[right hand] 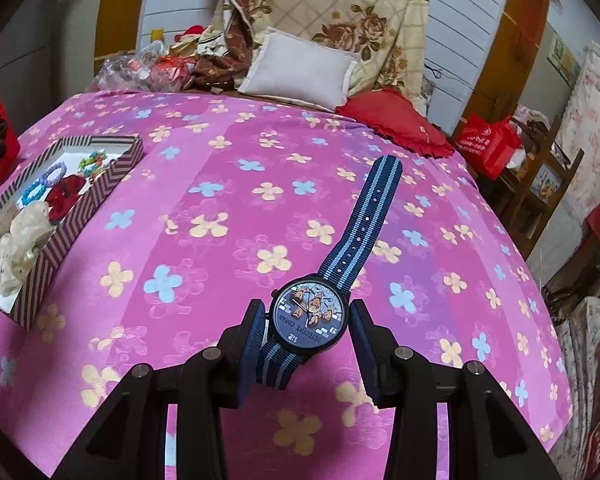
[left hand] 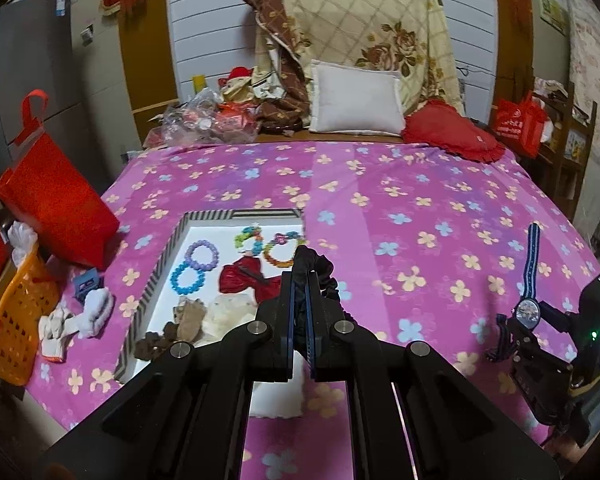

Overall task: Organize jewelry
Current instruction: 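Carry the black scrunchie and blue watch over the tray with both tools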

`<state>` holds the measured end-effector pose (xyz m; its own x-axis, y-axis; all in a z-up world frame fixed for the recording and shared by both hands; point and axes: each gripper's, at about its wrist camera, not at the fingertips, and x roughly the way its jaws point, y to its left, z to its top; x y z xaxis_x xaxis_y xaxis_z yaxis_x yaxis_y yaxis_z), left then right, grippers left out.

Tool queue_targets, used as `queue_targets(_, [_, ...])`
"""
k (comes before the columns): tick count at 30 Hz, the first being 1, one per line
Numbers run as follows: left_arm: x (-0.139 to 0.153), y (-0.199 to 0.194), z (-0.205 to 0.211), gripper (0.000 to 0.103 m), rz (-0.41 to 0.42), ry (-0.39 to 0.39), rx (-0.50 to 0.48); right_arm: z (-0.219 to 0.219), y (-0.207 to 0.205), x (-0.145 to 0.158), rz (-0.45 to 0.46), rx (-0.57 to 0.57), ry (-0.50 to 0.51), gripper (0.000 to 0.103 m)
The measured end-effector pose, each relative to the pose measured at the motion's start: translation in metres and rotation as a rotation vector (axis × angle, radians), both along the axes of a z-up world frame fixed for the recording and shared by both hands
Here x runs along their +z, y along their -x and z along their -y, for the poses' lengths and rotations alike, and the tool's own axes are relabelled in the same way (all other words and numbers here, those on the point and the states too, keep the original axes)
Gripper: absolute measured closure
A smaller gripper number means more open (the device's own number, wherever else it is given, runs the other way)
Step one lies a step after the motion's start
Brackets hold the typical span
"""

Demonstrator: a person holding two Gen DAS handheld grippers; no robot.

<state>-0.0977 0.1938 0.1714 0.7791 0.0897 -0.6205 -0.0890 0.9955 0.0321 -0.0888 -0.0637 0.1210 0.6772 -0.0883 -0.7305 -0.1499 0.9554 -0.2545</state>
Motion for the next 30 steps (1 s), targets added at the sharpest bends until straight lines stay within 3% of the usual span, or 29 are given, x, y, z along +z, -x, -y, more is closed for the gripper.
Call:
queue_targets(13, [-0.015, -0.021, -0.049, 0.1, 0.002, 0.033, 0.069, -0.045, -0.005, -0.006, -0.033, 0.049, 0.071, 0.062])
queue_targets(22, [-0.028, -0.057, -0.072, 0.1, -0.01, 0.038, 0.106, -0.074, -0.017, -0.008, -0.058, 0.09, 0.091, 0.062])
queue_targets(25, [-0.036, -0.07, -0.088, 0.1, -0.025, 0.047, 0.13, -0.085, -0.024, -0.005, -0.076, 0.127, 0.044, 0.062])
queue_targets(30, [-0.052, -0.091, -0.135, 0.1, -0.076, 0.168, 0.169, -0.113, -0.048, 0.005, -0.131, 0.252, -0.147, 0.062])
